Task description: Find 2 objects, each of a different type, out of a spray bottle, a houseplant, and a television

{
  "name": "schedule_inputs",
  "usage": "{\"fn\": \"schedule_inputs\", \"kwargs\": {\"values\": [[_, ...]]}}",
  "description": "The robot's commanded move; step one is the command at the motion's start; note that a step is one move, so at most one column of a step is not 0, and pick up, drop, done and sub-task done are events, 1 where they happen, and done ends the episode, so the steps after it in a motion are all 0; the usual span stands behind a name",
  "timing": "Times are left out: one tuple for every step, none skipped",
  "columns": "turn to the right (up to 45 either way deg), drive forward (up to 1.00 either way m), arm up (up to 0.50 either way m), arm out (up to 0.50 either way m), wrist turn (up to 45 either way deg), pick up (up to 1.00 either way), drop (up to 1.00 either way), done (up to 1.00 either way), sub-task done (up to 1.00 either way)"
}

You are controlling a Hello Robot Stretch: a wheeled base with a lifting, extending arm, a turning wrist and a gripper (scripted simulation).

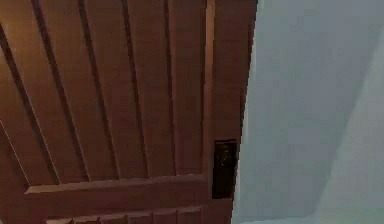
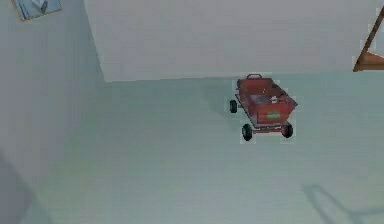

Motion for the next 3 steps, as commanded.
{"fn": "schedule_inputs", "kwargs": {"values": [[-45.0, 0.00, 0.00, 0.00, 0.0, 0.00, 0.00, 0.00, 0.00], [-24.0, 0.00, 0.00, 0.00, 0.0, 0.00, 0.00, 0.00, 0.00], [0.0, 0.65, 0.00, 0.00, 0.0, 0.00, 0.00, 0.00, 0.00]]}}
